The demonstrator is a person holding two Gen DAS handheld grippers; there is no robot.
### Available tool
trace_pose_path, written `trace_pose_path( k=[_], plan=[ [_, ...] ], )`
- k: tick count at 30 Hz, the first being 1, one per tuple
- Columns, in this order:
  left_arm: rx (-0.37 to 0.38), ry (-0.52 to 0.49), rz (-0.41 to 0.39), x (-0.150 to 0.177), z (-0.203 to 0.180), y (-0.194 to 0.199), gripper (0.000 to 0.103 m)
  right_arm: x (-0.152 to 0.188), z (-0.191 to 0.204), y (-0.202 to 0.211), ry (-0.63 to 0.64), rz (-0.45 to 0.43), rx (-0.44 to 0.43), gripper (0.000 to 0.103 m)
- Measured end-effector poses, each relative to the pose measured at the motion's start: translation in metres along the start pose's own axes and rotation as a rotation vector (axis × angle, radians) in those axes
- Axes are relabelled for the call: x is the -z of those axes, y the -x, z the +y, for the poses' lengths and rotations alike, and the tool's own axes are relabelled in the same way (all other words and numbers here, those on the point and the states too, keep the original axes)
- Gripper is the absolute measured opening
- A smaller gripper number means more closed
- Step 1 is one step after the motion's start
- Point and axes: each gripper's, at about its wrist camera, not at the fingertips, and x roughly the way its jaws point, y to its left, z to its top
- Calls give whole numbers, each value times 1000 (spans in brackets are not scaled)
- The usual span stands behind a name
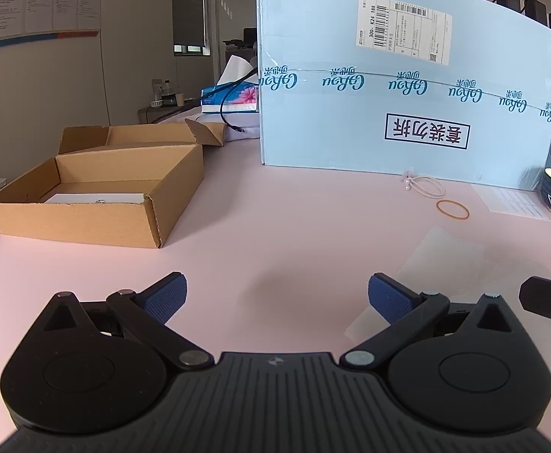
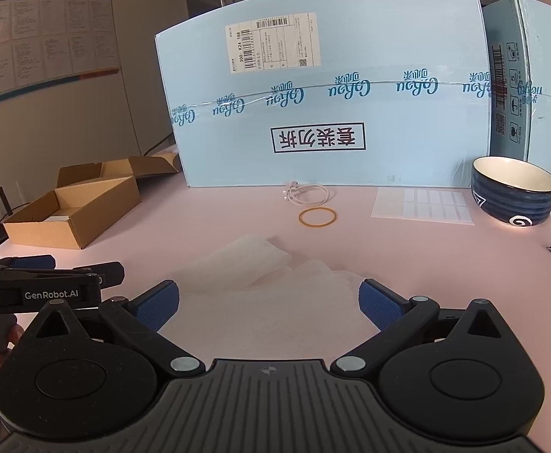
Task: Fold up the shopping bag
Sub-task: 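Move both open tools toward the white plastic bag on the table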
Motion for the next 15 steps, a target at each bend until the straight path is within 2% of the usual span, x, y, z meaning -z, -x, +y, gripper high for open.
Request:
trace_pose_path(
  k=[15],
  plan=[
    [27, -16, 3, 1, -4, 1, 103, 1, 4, -3, 16, 24, -14, 103]
  ],
)
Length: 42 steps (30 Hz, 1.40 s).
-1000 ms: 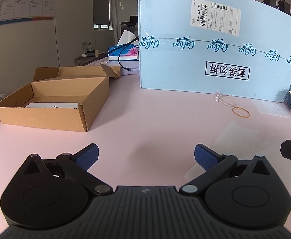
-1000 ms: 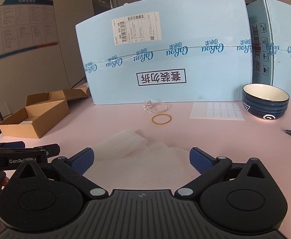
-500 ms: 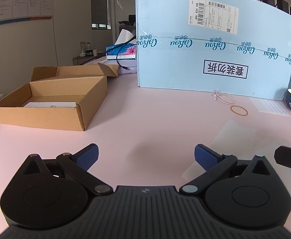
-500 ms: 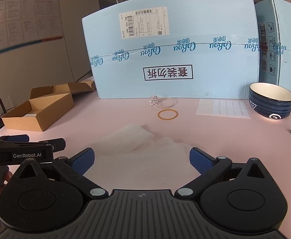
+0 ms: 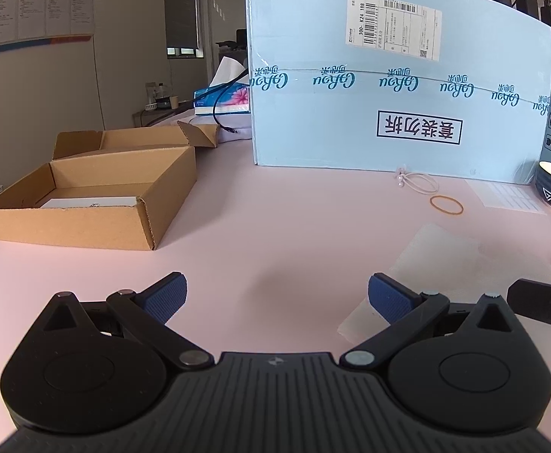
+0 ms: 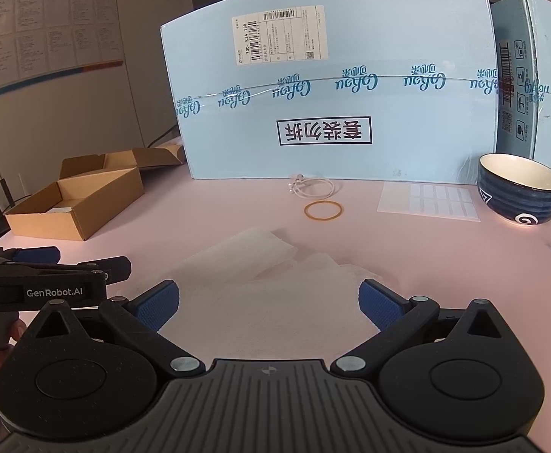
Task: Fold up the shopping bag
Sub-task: 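Move both open tools toward the white plastic bag on the table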
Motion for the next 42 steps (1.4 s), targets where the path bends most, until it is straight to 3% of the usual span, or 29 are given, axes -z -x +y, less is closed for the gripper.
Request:
trace_pose_path(
  k=[18, 24, 42],
  plan=[
    [59, 18, 20, 1, -1, 1, 103, 1, 5, 0, 15, 12, -16, 101],
    [115, 65, 43, 1, 3, -1, 103, 2, 6, -1, 18, 16, -16, 101],
    [119, 47, 25, 2, 0, 2, 97, 3, 5, -1, 23, 16, -14, 101]
  ],
)
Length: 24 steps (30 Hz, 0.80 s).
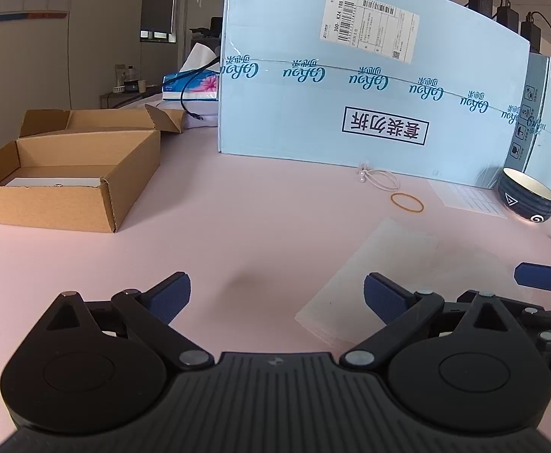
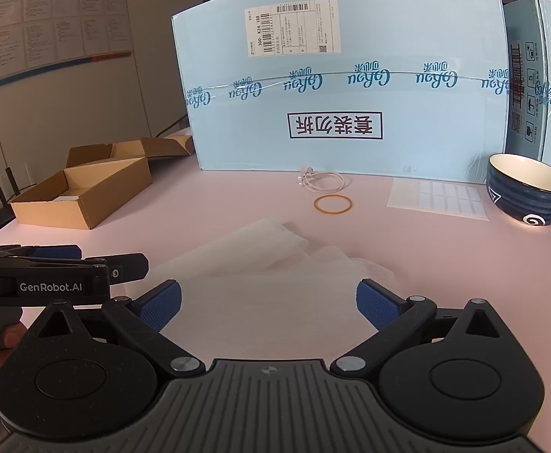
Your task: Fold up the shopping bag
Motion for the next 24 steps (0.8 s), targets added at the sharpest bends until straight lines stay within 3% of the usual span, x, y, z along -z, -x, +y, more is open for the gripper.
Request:
trace_pose_path(
  k=[9, 21, 24],
  plan=[
    [13, -9, -6, 1, -1, 0, 94, 0, -1, 0, 3, 2, -3, 101],
    [6, -12, 5, 1, -2, -2, 65, 1, -1, -1, 7, 8, -9, 101],
    [14, -10, 6, 2, -2, -2, 55, 1, -1, -1, 12, 15, -22, 96]
  ],
)
